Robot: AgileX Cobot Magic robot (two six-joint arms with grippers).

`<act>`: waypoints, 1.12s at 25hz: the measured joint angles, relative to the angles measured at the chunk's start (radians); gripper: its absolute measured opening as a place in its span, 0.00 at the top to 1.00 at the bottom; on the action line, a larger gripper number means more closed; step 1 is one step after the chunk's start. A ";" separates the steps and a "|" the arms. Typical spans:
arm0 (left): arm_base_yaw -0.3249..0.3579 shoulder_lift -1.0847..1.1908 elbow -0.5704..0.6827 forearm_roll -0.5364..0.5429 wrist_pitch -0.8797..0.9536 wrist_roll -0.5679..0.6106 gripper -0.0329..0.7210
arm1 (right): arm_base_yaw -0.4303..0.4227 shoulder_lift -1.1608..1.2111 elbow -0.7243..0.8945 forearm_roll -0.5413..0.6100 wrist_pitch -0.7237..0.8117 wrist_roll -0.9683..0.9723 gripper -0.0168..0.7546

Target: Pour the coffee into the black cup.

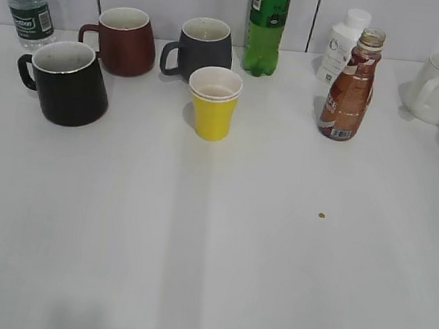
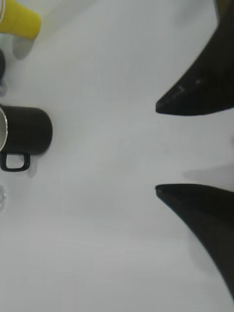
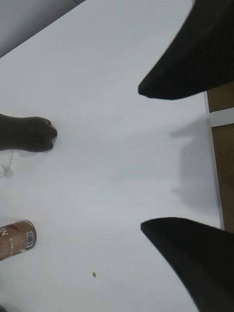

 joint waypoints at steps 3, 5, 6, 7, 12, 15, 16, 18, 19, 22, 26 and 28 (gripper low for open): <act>0.035 -0.024 0.000 0.000 0.000 0.000 0.50 | 0.000 0.000 0.000 0.000 0.000 0.000 0.22; 0.055 -0.041 0.000 0.000 0.000 0.000 0.50 | 0.000 0.000 0.000 0.000 0.000 0.000 0.22; 0.065 -0.050 0.000 0.000 0.000 0.000 0.51 | 0.000 0.000 0.000 0.000 0.000 0.000 0.22; 0.073 -0.059 0.000 0.000 0.000 0.000 0.51 | 0.000 0.000 0.000 0.000 0.000 0.000 0.22; 0.083 -0.064 0.000 0.000 0.000 0.000 0.55 | 0.000 0.000 0.000 0.000 -0.001 0.000 0.22; 0.083 -0.064 0.000 0.000 0.000 0.000 0.58 | 0.000 0.000 0.000 0.000 -0.002 0.000 0.22; 0.083 -0.064 0.000 0.000 0.000 0.000 0.59 | 0.000 0.000 0.000 0.000 -0.002 0.000 0.22; 0.083 -0.064 0.000 0.001 0.000 0.000 0.61 | 0.000 0.000 0.000 0.000 -0.002 0.000 0.22; 0.083 -0.064 0.000 0.001 0.000 0.000 0.61 | 0.000 0.000 0.000 0.000 -0.002 0.000 0.22; 0.083 -0.064 0.000 0.001 0.000 0.000 0.63 | 0.000 0.000 0.000 0.000 -0.002 0.000 0.22; 0.083 -0.064 0.000 0.002 0.000 0.000 0.64 | 0.000 0.000 0.000 0.000 -0.002 0.000 0.22; 0.083 -0.064 0.000 0.001 0.000 0.000 0.64 | 0.000 0.000 0.000 0.000 -0.002 0.000 0.22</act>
